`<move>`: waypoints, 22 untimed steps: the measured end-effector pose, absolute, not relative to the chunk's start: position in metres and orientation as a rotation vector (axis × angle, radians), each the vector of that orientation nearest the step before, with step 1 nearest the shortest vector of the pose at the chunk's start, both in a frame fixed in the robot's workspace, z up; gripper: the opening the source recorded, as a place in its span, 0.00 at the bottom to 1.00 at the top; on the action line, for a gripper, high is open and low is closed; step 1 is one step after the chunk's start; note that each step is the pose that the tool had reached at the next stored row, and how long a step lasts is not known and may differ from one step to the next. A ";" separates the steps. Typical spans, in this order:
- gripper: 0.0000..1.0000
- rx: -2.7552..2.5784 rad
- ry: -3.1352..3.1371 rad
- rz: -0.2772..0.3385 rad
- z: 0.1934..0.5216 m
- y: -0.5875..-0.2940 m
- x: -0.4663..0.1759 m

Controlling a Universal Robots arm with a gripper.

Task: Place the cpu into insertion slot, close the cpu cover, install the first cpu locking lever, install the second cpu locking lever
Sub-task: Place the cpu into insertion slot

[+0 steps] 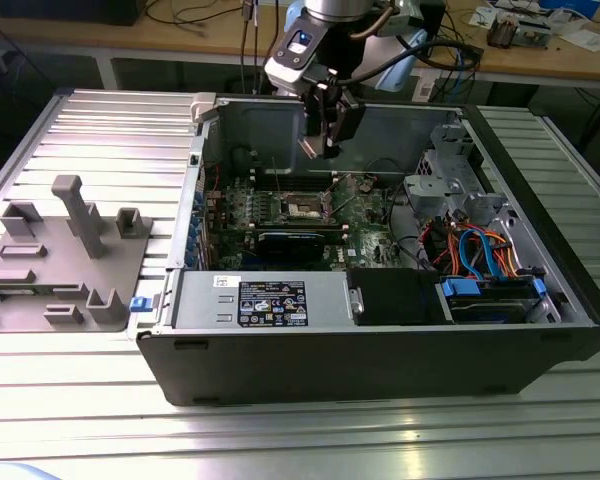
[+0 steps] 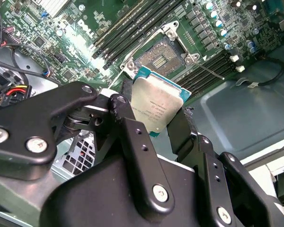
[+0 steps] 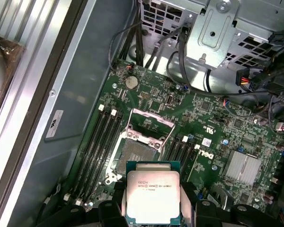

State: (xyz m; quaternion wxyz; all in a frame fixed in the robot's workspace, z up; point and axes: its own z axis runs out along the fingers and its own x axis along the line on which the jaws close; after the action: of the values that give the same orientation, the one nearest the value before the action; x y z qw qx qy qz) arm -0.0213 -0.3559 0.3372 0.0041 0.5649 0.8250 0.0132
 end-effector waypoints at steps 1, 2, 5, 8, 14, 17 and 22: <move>0.54 1.775 2.581 0.041 0.337 -0.356 -0.021; 0.54 1.785 2.574 0.040 0.337 -0.356 -0.021; 0.54 1.827 2.541 0.033 0.337 -0.356 -0.021; 0.54 1.929 2.464 0.029 0.336 -0.356 -0.021; 0.54 2.020 2.390 0.027 0.335 -0.356 -0.021; 0.54 2.053 2.362 0.027 0.334 -0.356 -0.021; 0.54 2.108 2.313 0.026 0.328 -0.356 -0.021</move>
State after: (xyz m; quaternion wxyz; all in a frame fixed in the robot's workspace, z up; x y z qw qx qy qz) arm -0.0207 -0.3559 0.3282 0.0060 0.6737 0.7389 0.0083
